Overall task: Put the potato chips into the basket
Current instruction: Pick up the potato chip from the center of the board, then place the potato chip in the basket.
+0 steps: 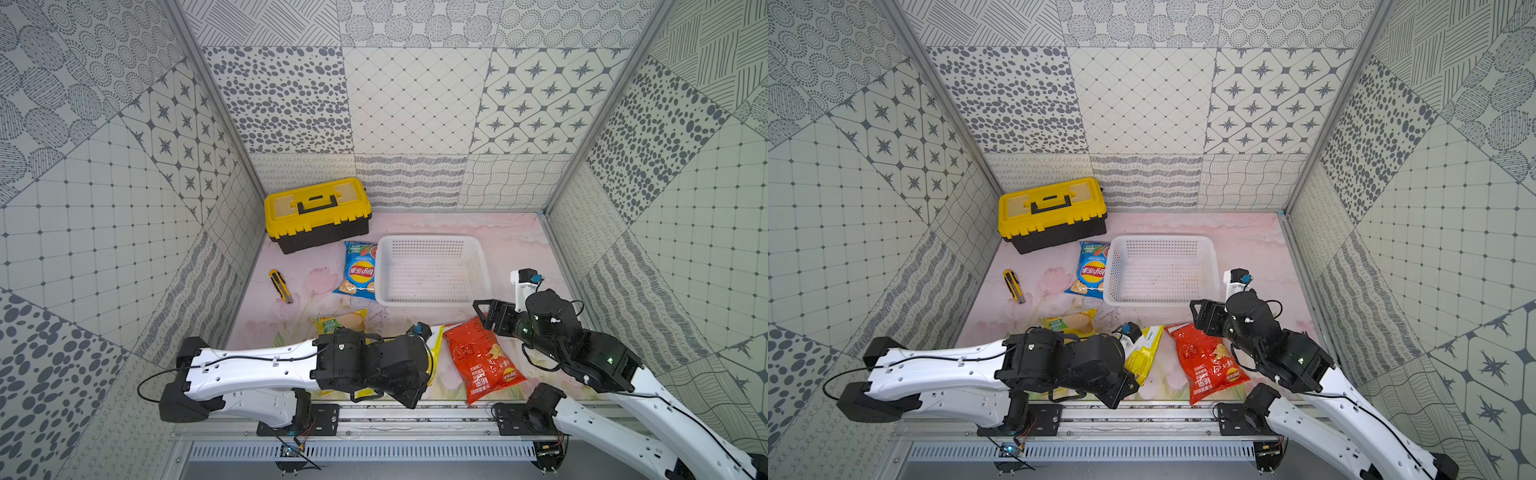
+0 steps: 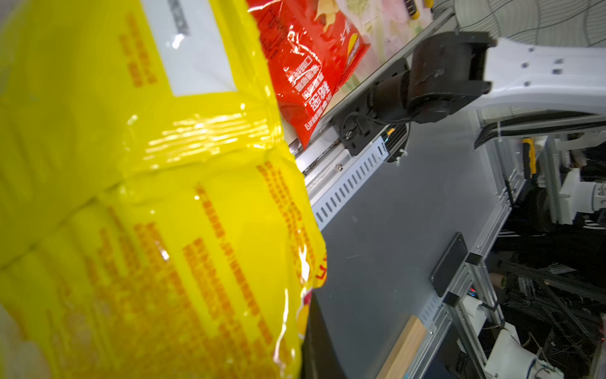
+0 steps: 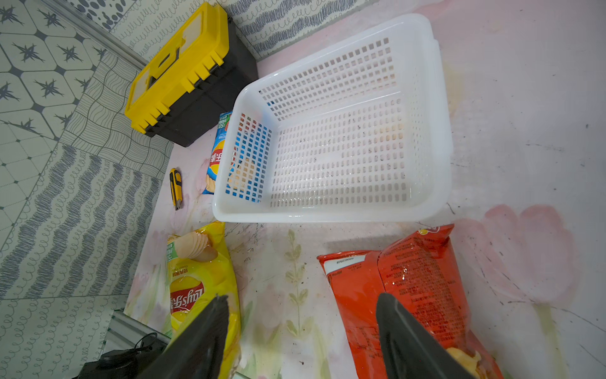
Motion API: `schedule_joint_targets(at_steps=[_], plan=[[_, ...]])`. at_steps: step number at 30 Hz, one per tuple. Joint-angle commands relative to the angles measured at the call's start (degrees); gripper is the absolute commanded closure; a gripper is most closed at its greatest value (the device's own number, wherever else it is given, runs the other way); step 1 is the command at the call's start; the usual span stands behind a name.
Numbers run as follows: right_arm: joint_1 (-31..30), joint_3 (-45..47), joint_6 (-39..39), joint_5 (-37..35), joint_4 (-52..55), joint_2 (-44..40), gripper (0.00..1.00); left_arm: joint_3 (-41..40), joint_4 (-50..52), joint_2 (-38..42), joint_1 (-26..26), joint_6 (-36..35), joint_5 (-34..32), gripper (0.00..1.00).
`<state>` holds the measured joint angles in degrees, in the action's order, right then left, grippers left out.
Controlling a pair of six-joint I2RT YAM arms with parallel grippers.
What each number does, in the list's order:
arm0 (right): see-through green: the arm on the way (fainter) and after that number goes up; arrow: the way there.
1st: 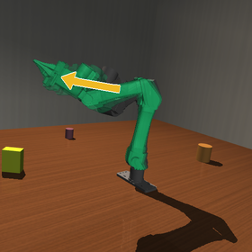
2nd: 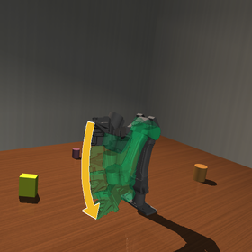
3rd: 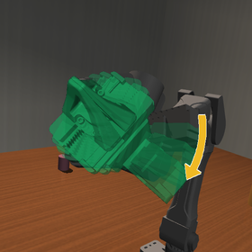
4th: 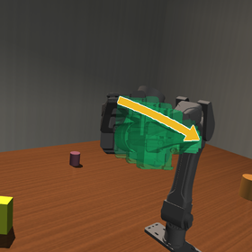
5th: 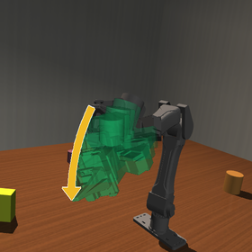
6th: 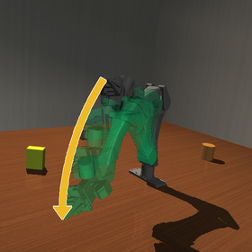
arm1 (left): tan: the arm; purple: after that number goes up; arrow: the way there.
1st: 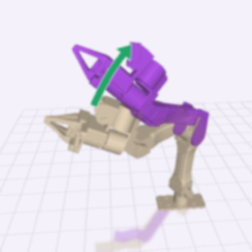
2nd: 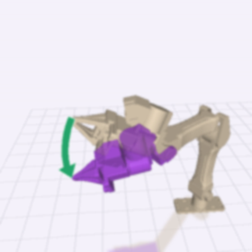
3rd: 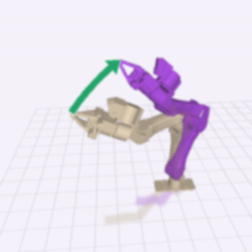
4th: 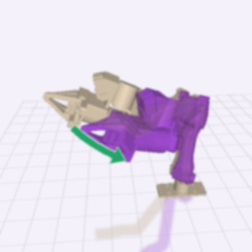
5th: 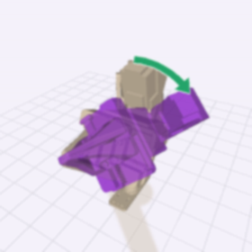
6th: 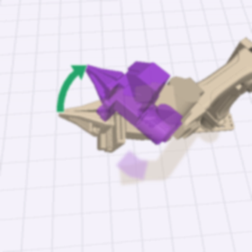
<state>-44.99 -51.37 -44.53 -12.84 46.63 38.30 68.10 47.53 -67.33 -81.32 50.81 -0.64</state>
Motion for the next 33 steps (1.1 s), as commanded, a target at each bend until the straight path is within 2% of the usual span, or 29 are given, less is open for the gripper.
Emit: schedule_joint_targets(at_steps=[1, 7, 13, 18, 23, 33], plan=[[-0.2, -2.3, 1.7, -2.4, -1.2, -0.4, 0.24, 6.0, 4.6, 2.5, 0.5, -2.1, 0.2, 1.0], [-0.1, -4.0, 2.2, -2.3, -1.2, 0.0, 0.24, 14.3, 4.6, 1.3, 2.3, -6.3, -2.9, 1.0], [-0.1, -5.5, 1.1, -3.0, -1.3, 0.3, 0.23, 20.3, -1.9, -2.9, 8.9, -13.5, -3.1, 1.0], [-0.1, -3.3, -2.9, -2.9, -3.0, -0.6, 0.23, 26.9, -8.5, -10.0, 14.8, -20.0, -2.5, 1.0], [0.0, -0.4, -6.4, -1.2, -5.6, -1.4, 0.25, 32.0, -17.6, -17.9, 21.0, -22.3, -1.0, 1.0], [0.0, 2.2, -8.2, -2.7, -5.1, -8.0, 0.26, 41.6, -30.2, -33.8, 27.5, -26.2, 2.7, 1.0]])
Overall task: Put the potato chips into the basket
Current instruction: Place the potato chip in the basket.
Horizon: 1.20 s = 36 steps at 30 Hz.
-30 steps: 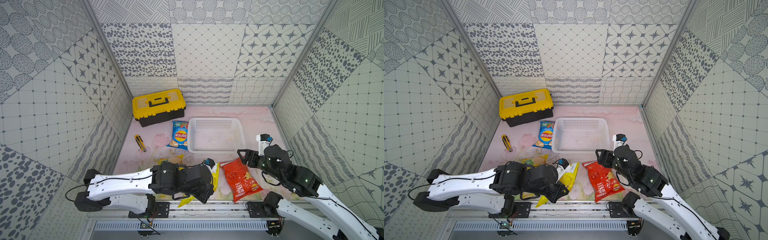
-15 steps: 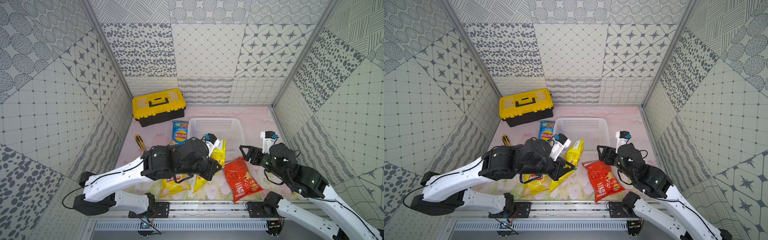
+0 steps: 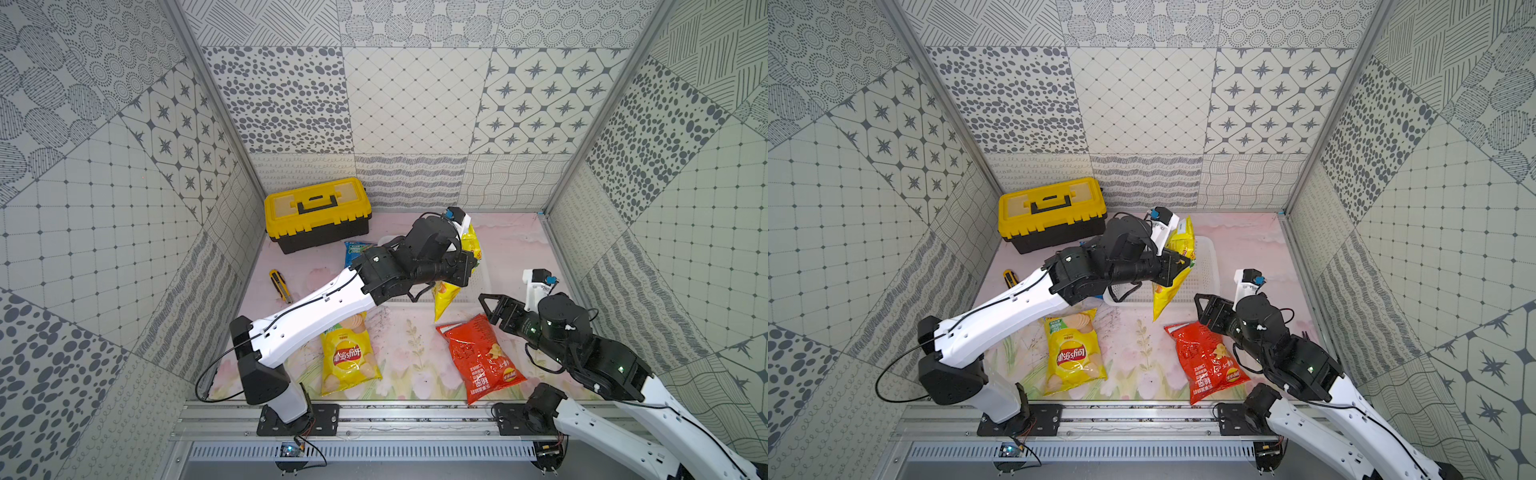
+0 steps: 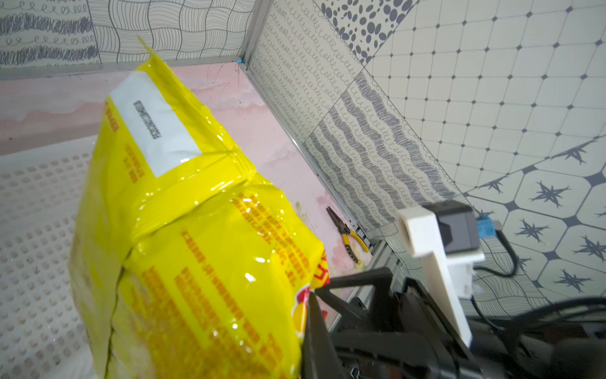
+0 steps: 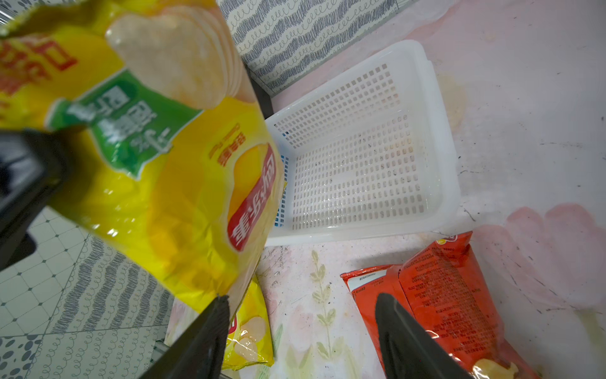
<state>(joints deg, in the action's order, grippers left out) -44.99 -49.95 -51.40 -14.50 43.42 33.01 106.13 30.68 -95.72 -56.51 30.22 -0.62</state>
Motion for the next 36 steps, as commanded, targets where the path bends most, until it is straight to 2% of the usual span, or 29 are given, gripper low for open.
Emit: schedule_joint_targets(at_steps=[1, 7, 12, 19, 28, 36], plan=[[0.0, 0.9, -1.6, -1.1, -1.6, -3.5, 0.26, 3.6, -15.2, -6.7, 3.1, -5.8, 2.8, 1.0], [0.0, -0.4, -1.4, -0.7, 0.4, -4.4, 0.26, 4.4, -24.8, -15.1, 5.1, -5.2, 2.7, 1.0], [0.0, -0.5, -1.7, 0.5, 0.5, -4.3, 0.25, 8.5, -28.2, -22.5, 6.6, -2.0, 4.8, 1.0], [0.0, -0.1, -1.7, -0.1, 1.4, -5.2, 0.24, 9.0, -35.2, -28.3, 7.4, 2.3, 8.0, 1.0], [-0.1, -0.6, -0.3, -2.1, 3.8, -6.6, 0.23, 5.8, -39.8, -30.7, 8.2, 3.2, 15.7, 1.0], [-0.1, -1.5, 0.6, -3.8, 3.8, -5.4, 0.22, -3.8, -47.0, -28.5, 8.2, 6.3, 16.4, 1.0]])
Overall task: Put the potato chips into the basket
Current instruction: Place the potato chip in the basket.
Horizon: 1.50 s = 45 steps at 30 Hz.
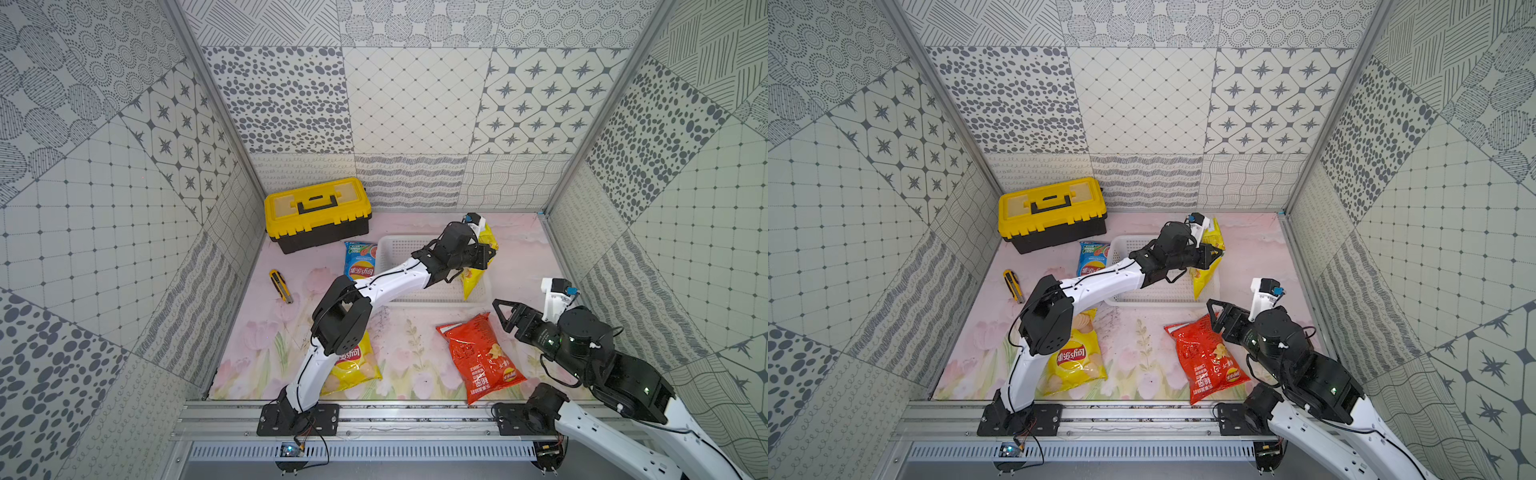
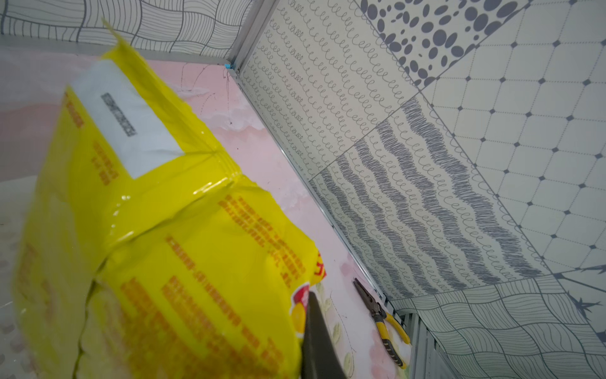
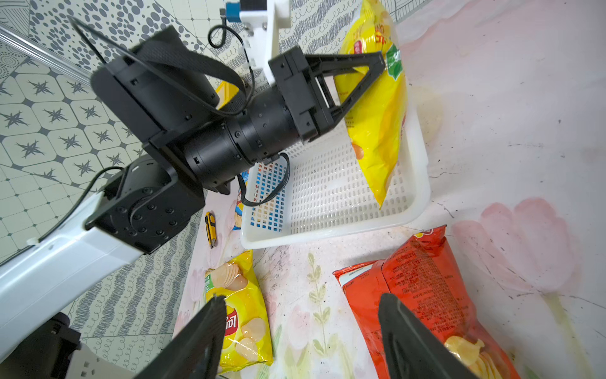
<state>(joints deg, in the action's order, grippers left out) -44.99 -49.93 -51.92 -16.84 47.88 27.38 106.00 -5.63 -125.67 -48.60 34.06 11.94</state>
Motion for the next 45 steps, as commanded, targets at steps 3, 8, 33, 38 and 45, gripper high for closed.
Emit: schedule_joint_targets(at_steps=[3, 8, 33, 38, 45], plan=[[-0.1, -1.7, 1.2, -1.4, -0.8, 1.0, 0.23, -5.2, -11.4, 1.5, 0.4, 3.3, 5.1, 1.0], [0.0, -1.5, 1.1, -1.8, -0.8, 1.7, 0.22, -7.0, -10.9, 2.5, 0.2, 4.1, 6.0, 0.98], [-0.1, -9.0, 6.3, -8.1, -0.9, 2.8, 0.17, -21.4, -10.4, 20.3, -3.3, 4.3, -0.1, 0.37], [0.0, -9.2, 6.9, -8.3, -1.0, 4.0, 0.16, -24.8, -9.5, 22.8, -4.0, 4.9, 0.6, 0.36], [0.0, -8.9, 7.1, -7.9, -1.5, 4.2, 0.15, -27.1, -9.2, 23.8, -4.8, 6.1, 0.6, 0.36]])
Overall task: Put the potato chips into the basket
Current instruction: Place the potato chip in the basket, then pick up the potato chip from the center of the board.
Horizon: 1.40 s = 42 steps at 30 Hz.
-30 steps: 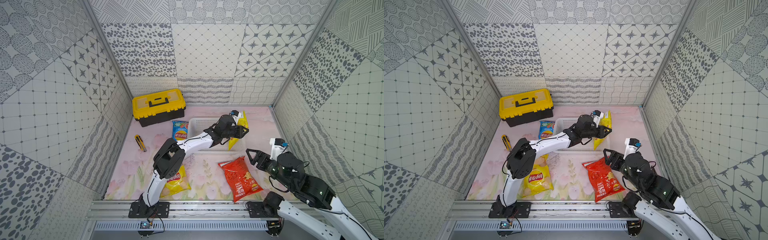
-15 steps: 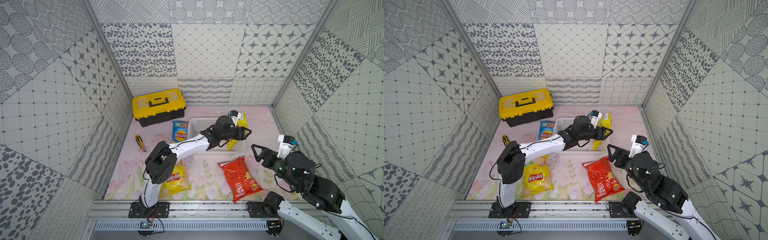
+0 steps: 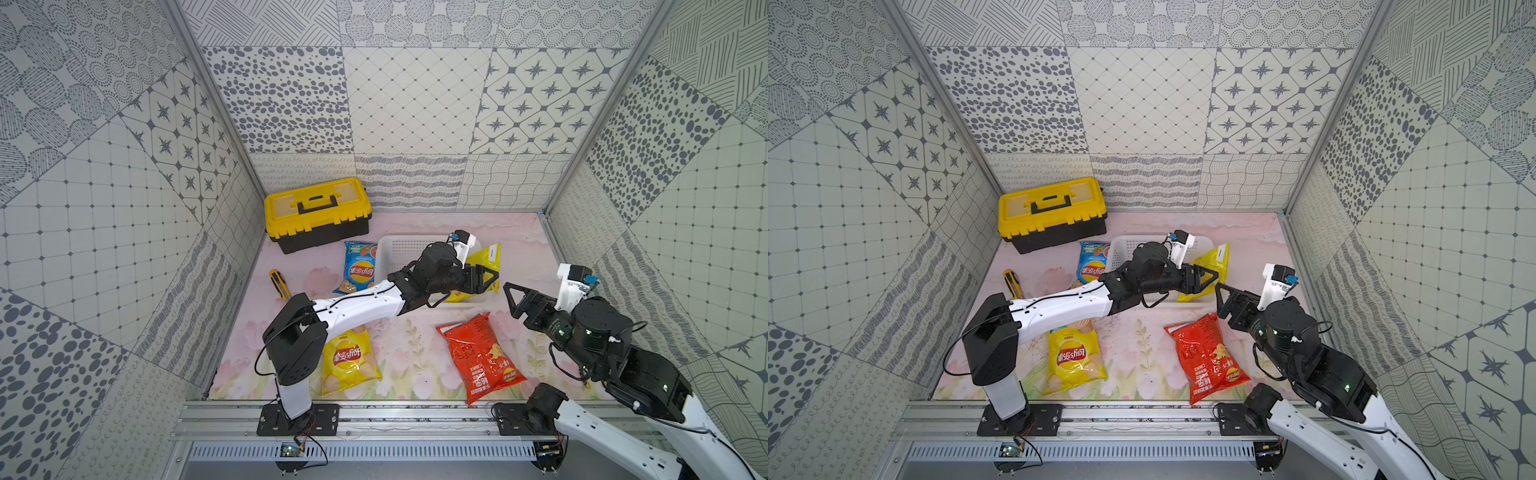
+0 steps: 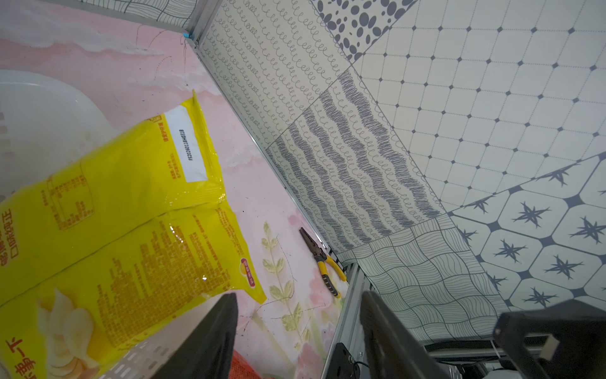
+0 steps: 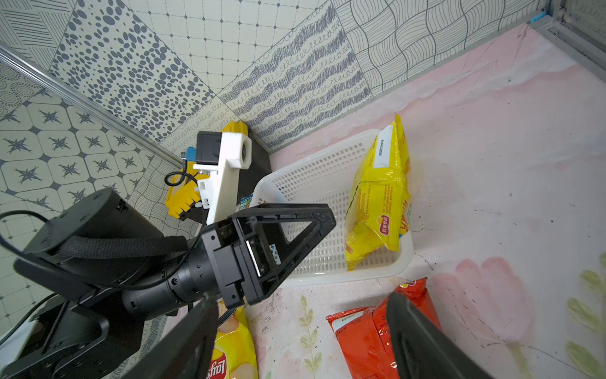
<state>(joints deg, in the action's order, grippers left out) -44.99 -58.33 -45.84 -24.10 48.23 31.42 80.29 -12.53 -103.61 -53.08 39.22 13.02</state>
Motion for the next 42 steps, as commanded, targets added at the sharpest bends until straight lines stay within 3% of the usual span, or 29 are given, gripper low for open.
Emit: schedule_joint_targets(at_steps=[1, 6, 13, 18, 22, 25, 31, 36, 42], plan=[[0.0, -0.4, 1.2, -0.7, -1.9, 0.2, 0.15, -1.6, -1.7, 2.4, -0.4, 0.7, -0.7, 0.36], [0.0, -0.6, 2.3, -0.7, -2.0, 2.0, 0.15, -2.2, 6.7, 8.7, -0.2, -3.0, -4.5, 0.37], [0.0, -3.0, 7.3, 2.5, -3.2, 9.9, 0.15, -5.4, 27.5, 22.6, 2.1, -7.0, -11.6, 0.34], [0.1, -2.5, 9.6, 4.3, -5.8, 13.3, 0.15, -13.8, 37.4, 32.4, 2.3, -3.1, -12.5, 0.33], [0.9, -1.4, 9.2, 5.9, -8.1, 14.5, 0.15, -27.8, 30.5, 37.7, 1.6, 10.4, -8.6, 0.34], [1.1, -1.1, 8.3, 6.9, -8.9, 14.6, 0.14, -34.6, 23.1, 37.0, -1.8, 18.5, -10.7, 0.36], [1.1, -1.0, 6.2, 8.1, -9.1, 13.7, 0.13, -33.4, 16.1, 26.5, -10.9, 25.8, -19.0, 0.37], [1.2, -1.2, 4.6, 8.2, -9.1, 12.1, 0.14, -35.3, 8.4, 19.7, -12.8, 33.4, -21.5, 0.4], [1.2, -1.7, 3.3, 9.0, -9.3, 9.9, 0.16, -37.4, 1.1, 15.6, -12.1, 35.5, -25.3, 0.39]])
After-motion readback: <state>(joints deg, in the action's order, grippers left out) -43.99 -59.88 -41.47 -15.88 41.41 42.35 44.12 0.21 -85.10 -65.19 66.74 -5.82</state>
